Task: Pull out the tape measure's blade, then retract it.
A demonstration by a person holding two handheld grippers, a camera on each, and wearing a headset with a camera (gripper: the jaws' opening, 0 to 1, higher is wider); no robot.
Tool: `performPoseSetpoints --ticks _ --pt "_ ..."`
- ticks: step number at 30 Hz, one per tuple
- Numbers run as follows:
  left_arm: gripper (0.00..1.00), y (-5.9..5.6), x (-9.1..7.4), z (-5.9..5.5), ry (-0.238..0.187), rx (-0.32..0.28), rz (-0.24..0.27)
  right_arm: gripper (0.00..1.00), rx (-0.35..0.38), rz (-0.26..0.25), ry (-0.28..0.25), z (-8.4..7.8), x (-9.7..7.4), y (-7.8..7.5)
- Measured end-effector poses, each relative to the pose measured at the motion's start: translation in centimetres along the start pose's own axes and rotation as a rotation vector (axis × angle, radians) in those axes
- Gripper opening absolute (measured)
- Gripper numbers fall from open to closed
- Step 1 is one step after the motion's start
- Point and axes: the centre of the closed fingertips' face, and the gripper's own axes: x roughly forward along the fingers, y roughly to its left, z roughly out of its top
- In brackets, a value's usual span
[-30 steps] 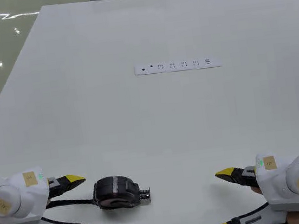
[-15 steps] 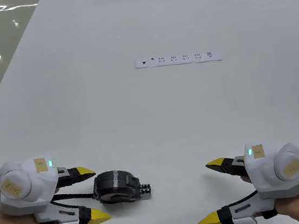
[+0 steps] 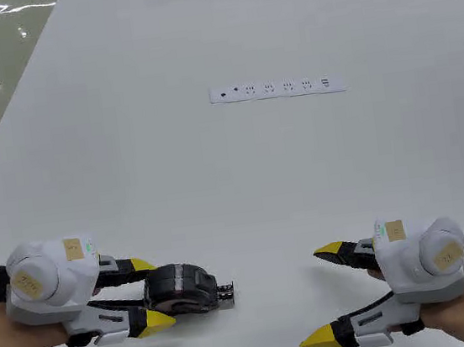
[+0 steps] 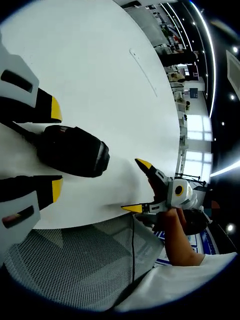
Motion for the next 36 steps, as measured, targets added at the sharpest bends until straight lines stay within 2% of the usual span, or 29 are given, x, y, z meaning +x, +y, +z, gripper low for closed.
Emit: performPoseSetpoints --ticks 6,18,26,32,36 --pt "0.34 0.2 0.1 0.2 -0.006 0.030 0.006 0.81 0.001 0.004 0.001 0.1 0.2 0.0" --pt "0.31 0.4 0.2 0.2 0.001 0.025 -0.003 0.81 -0.001 0.026 0.000 0.3 0.8 0.5" --pt "0.30 0.3 0.2 0.2 0.008 0.035 -0.006 0.80 -0.011 0.051 0.003 0.6 1.9 1.0" --pt "0.30 0.3 0.2 0.1 0.009 0.033 -0.005 0.76 -0.033 0.075 -0.001 1.2 3.2 1.6" --pt "0.30 0.4 0.3 0.0 0.014 0.037 -0.005 0.73 -0.037 0.077 -0.016 1.5 3.8 1.4"
